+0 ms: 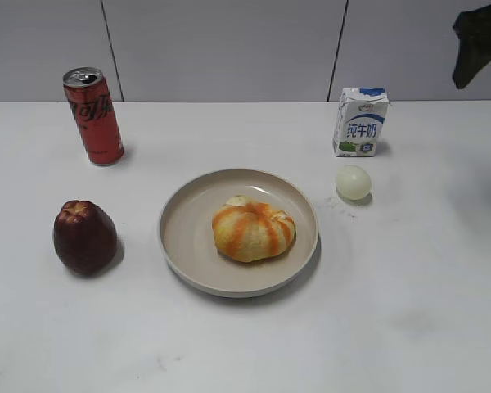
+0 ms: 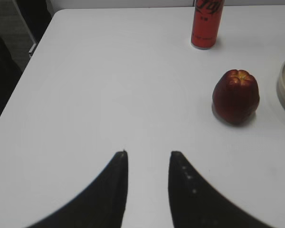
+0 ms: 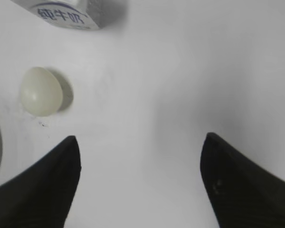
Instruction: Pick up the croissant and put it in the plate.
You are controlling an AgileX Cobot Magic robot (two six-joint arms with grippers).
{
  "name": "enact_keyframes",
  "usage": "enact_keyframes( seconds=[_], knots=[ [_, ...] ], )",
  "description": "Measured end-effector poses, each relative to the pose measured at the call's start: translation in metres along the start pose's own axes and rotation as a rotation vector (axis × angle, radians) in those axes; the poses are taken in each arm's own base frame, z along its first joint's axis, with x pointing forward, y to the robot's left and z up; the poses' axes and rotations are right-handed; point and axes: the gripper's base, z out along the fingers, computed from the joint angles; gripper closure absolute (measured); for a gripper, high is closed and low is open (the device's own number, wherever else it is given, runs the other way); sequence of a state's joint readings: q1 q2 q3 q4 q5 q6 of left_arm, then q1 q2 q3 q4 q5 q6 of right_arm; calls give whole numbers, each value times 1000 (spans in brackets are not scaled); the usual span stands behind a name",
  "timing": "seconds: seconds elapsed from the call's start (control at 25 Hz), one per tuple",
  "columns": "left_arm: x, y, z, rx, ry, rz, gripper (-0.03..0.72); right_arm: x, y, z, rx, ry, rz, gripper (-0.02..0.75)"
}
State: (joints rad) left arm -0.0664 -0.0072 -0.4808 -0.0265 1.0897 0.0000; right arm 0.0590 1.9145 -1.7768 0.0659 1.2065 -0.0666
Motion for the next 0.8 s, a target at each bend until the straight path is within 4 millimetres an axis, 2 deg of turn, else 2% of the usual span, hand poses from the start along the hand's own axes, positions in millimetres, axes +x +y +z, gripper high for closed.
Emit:
enact_keyframes(
  seconds=[0.2,0.56,0.8],
  knots=[
    [0,0,0,0,0,0,455,40,-1,-24,2,27,15,147],
    [0,0,0,0,0,0,455,147,7,-56,4,83,17,150],
    [0,0,0,0,0,0,455,209,10,-68,15,-21,14,150]
  ],
)
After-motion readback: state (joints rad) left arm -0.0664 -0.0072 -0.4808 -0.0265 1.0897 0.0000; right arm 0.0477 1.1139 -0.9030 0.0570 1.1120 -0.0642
